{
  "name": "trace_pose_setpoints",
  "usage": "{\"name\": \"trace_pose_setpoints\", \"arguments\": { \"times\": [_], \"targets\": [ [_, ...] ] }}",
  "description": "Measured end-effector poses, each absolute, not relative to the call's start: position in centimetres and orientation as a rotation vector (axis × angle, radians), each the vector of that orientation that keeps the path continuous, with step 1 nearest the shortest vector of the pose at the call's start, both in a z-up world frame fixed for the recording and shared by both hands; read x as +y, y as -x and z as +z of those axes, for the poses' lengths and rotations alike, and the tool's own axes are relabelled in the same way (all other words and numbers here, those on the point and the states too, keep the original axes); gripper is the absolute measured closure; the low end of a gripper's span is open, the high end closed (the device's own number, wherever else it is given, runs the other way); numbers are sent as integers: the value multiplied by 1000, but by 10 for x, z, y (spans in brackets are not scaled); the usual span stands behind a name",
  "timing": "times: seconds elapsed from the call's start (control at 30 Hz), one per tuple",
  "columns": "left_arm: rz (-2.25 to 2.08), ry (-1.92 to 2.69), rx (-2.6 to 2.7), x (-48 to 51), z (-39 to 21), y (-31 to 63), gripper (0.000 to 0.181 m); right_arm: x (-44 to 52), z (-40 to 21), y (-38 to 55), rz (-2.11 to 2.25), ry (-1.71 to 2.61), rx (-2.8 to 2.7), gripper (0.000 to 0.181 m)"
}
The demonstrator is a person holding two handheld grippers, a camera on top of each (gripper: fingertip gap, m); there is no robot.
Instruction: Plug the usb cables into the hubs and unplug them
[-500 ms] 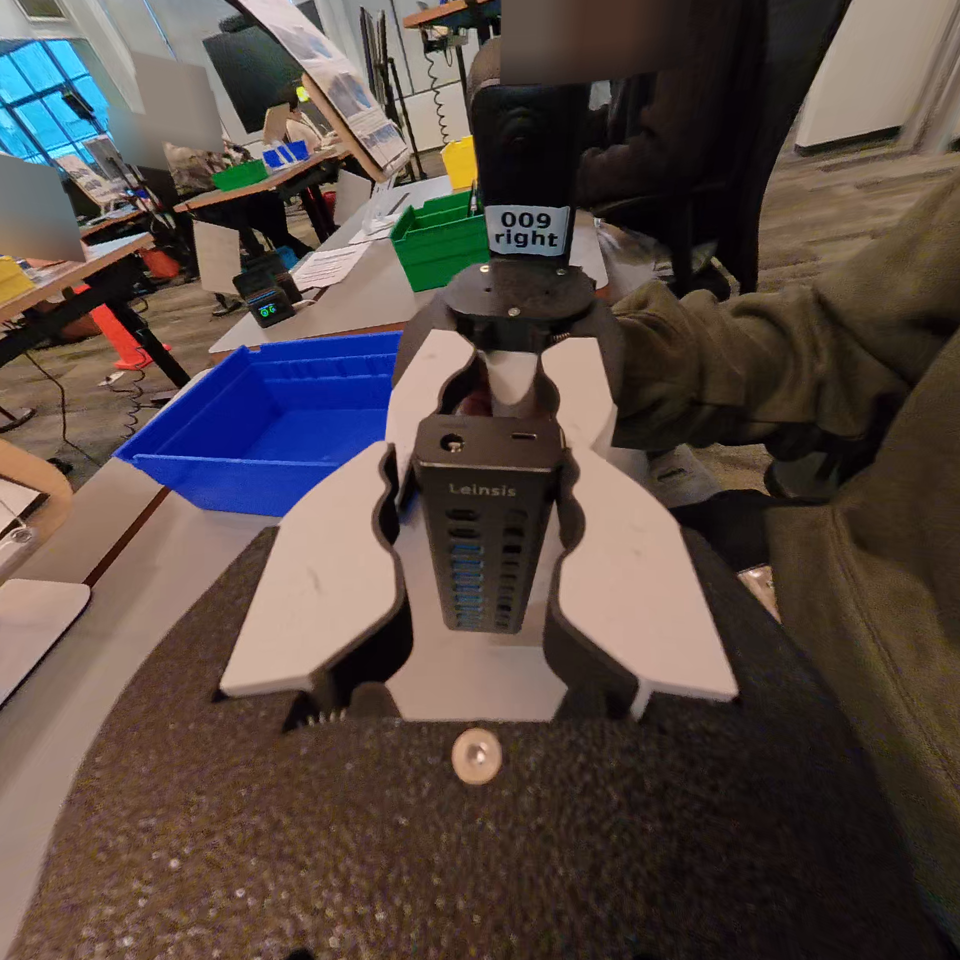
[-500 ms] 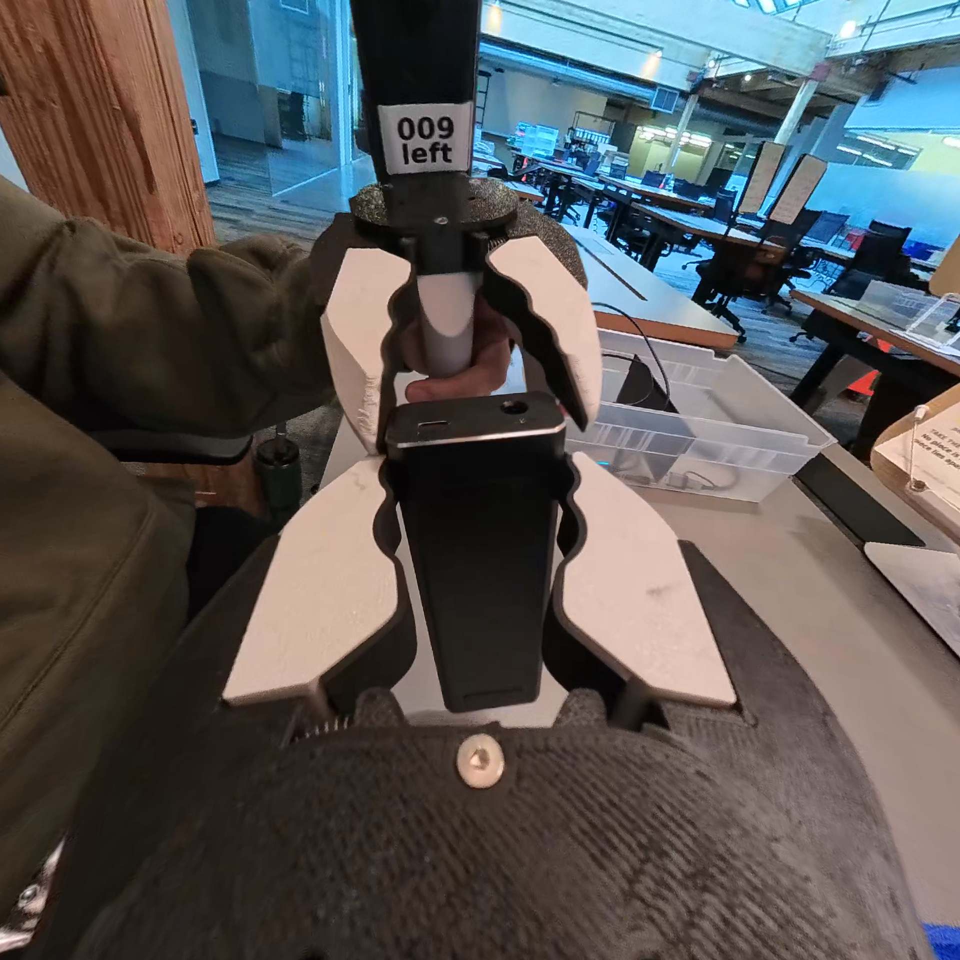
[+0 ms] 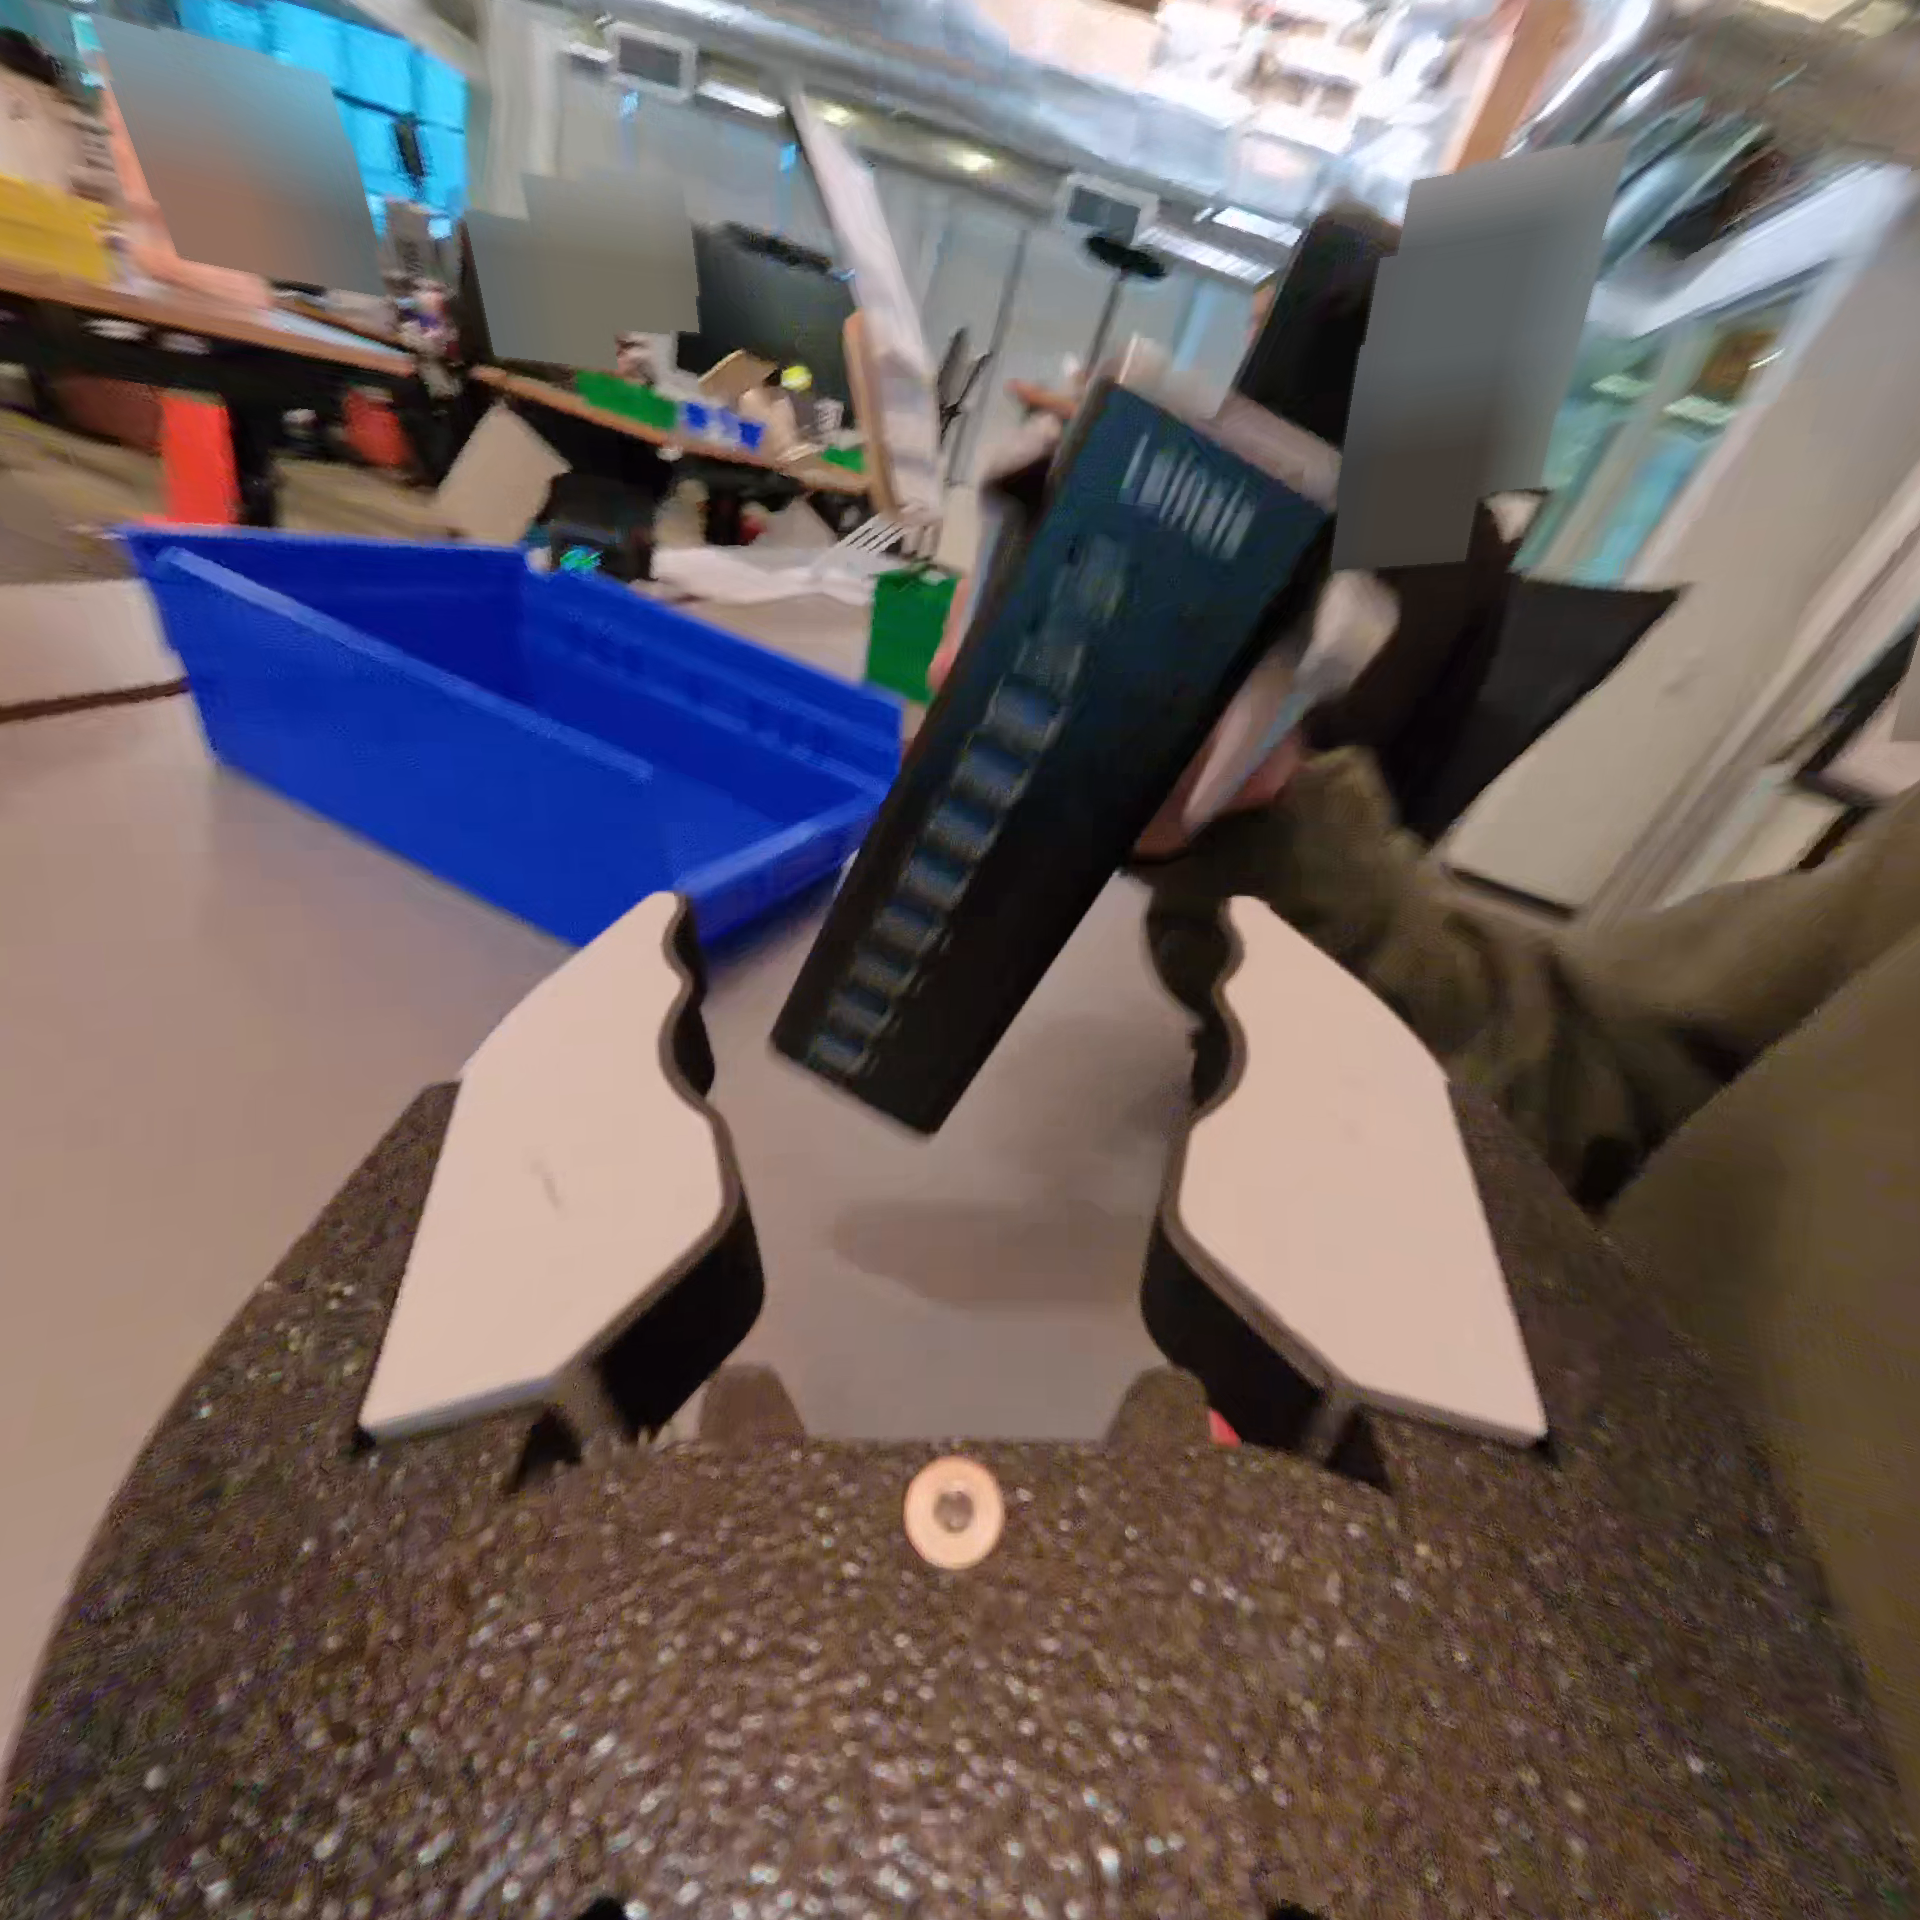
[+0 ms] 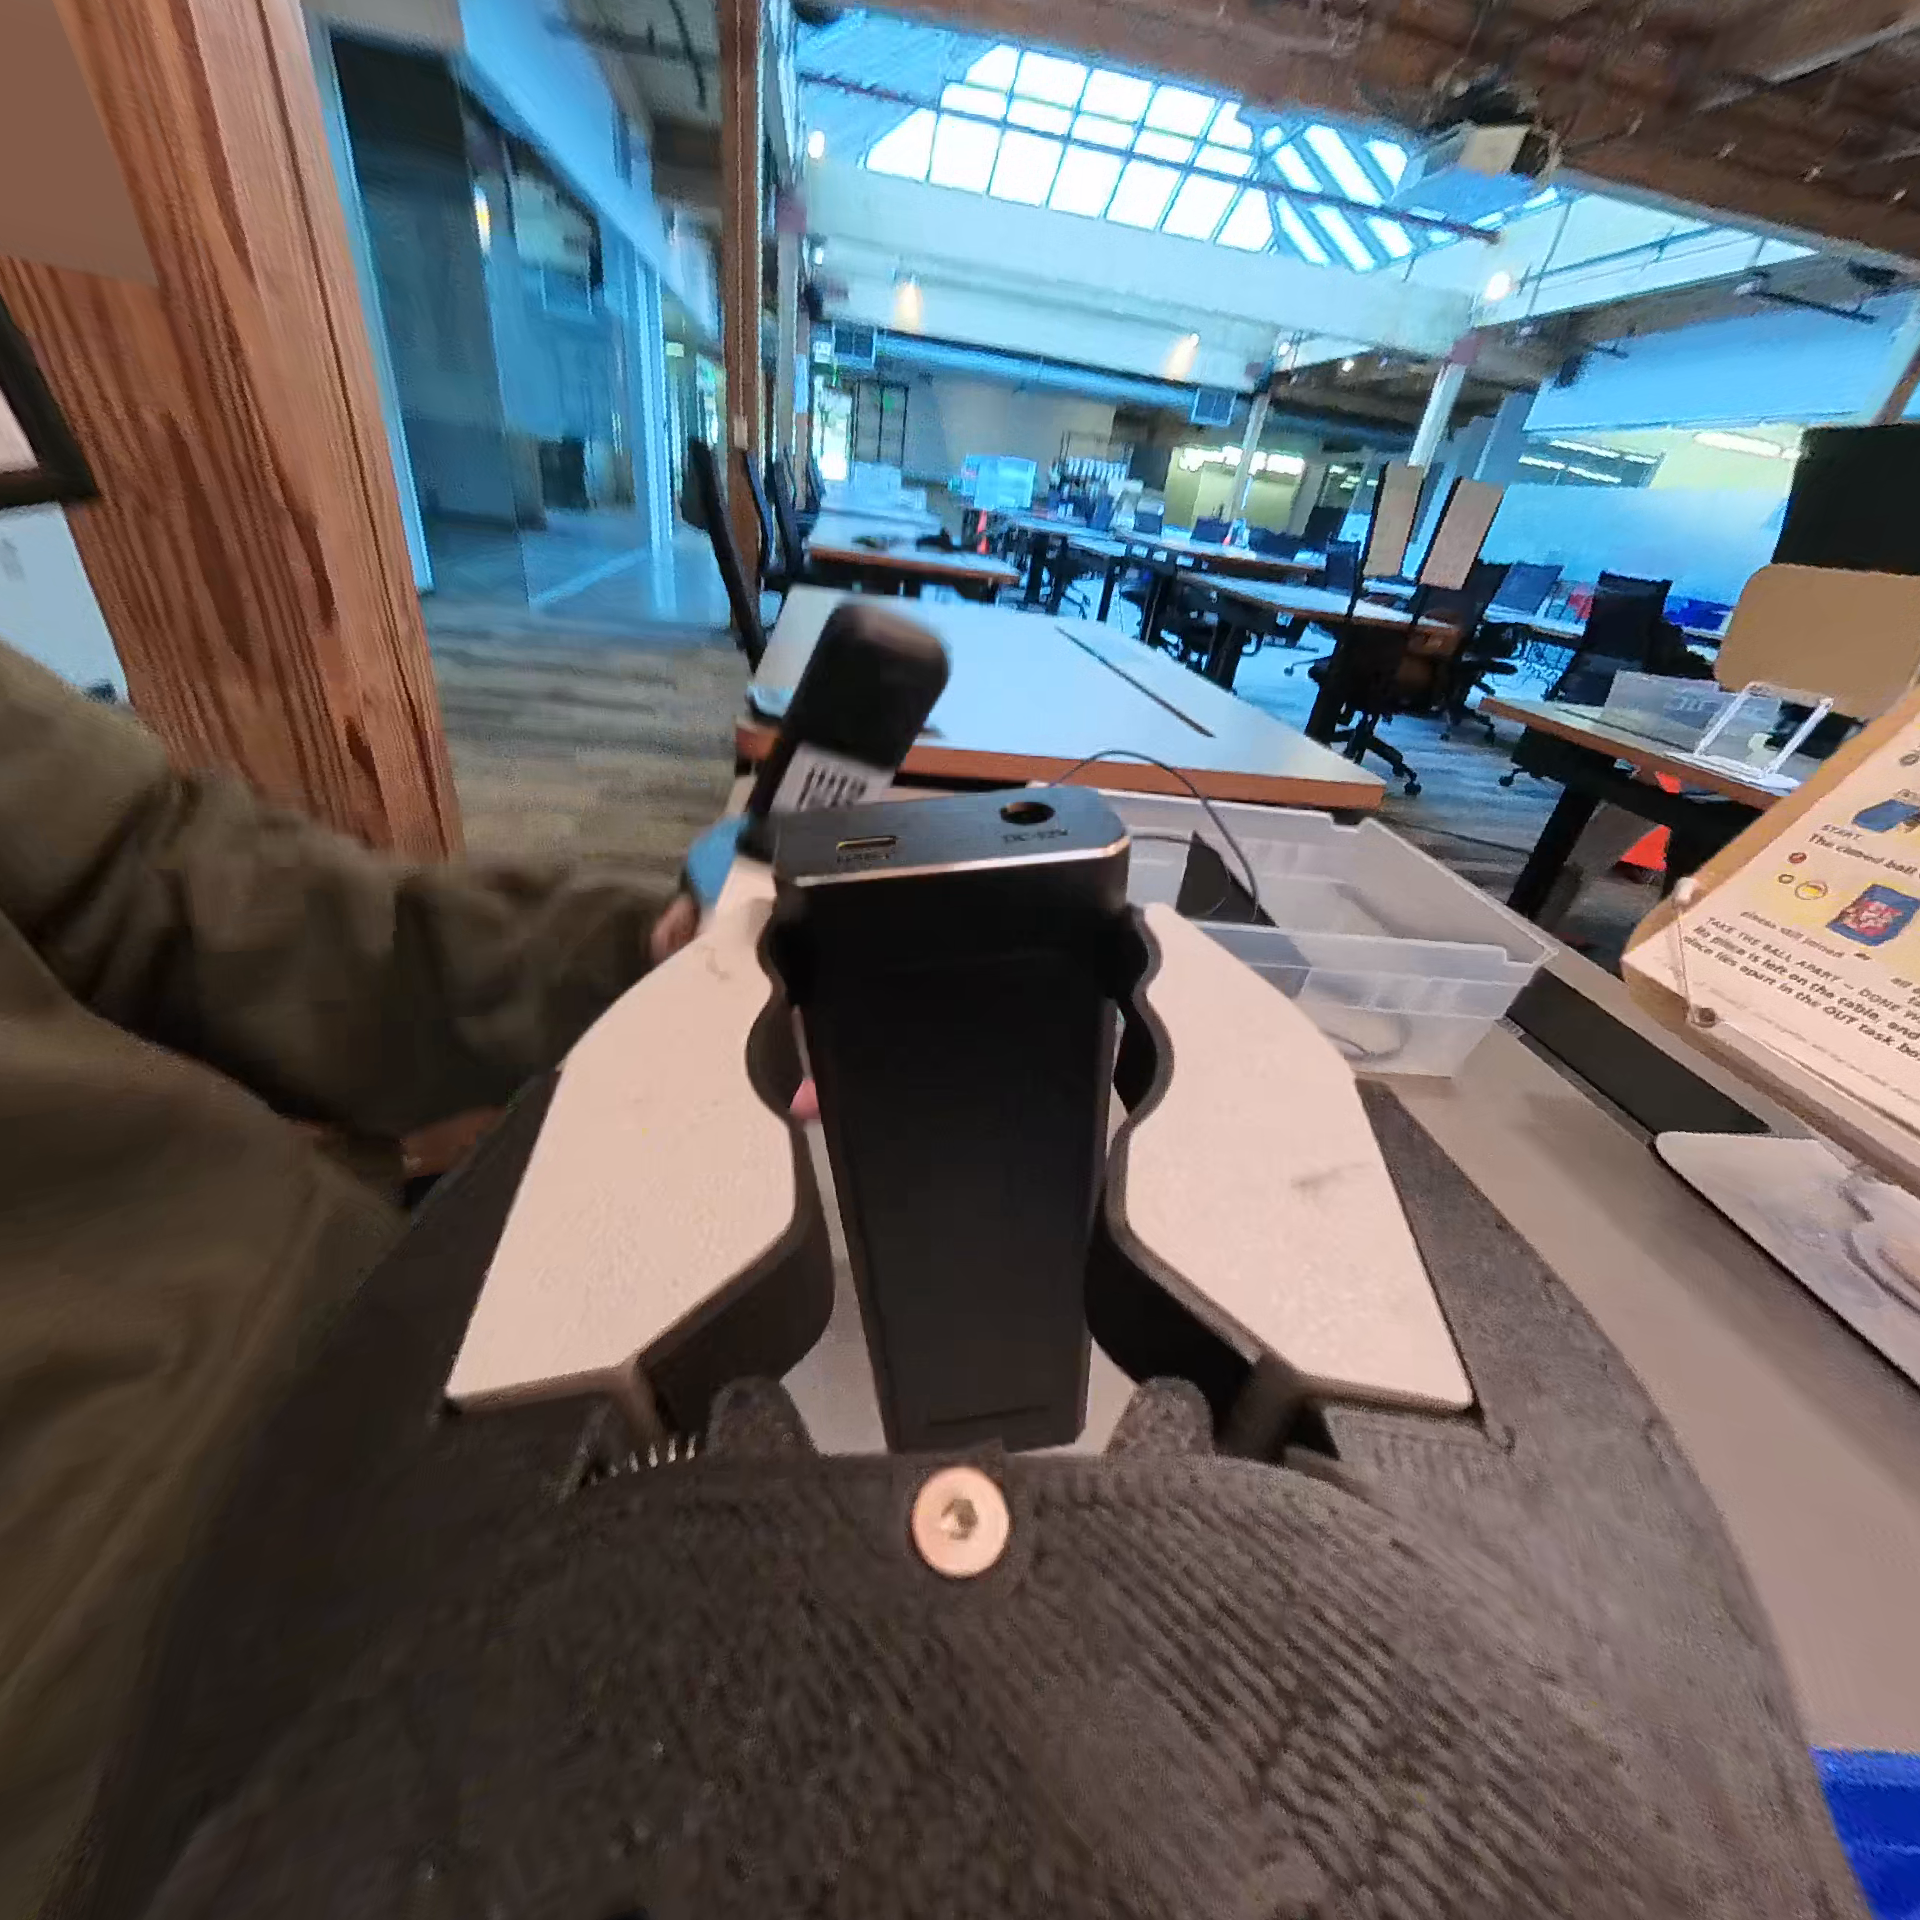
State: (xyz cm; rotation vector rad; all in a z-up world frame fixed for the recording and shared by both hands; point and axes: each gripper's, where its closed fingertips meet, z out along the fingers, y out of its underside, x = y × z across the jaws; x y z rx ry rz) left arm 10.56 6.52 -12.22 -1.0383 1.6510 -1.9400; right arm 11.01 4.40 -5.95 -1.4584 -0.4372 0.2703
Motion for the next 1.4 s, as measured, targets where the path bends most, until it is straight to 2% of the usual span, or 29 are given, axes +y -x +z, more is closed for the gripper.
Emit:
{"name": "trace_pose_setpoints", "arguments": {
  "times": [0.17, 0.27, 0.37, 0.6, 0.67, 0.73, 0.83, 1.27, 1.33, 1.4],
  "targets": [
    [-1546, 812, 1827, 21, -173, -112, 87, 48, -62, -99, 345, 1461, -421, 121],
    [-1444, 739, 1867, 19, -181, -127, 93, 43, -60, -86, 447, 1436, -461, 121],
    [-1575, 661, 1922, 8, -180, -124, 111, 38, -53, -82, 481, 1396, -470, 121],
    [-1785, 740, 1757, 4, -163, -128, 113, 40, -58, -103, 489, 1388, -351, 121],
    [-1909, 744, 1651, 8, -145, -128, 113, 49, -86, -104, 428, 1545, -383, 106],
    [-1934, 735, 1590, 16, -134, -130, 113, 55, -96, -103, 391, 1592, -388, 101],
    [-1958, 697, 1552, 21, -128, -129, 114, 58, -91, -107, 450, 1557, -319, 117],
    [-2090, 680, 1553, 19, -130, -120, 114, 55, -95, -97, 362, 1583, -451, 120],
    [-1996, 730, 1589, 31, -136, -121, 100, 56, -101, -115, 217, 1668, -431, 120],
    [-1874, 756, 1597, 50, -136, -118, 97, 53, -108, -133, 118, 1745, -402, 120]
  ]
}}
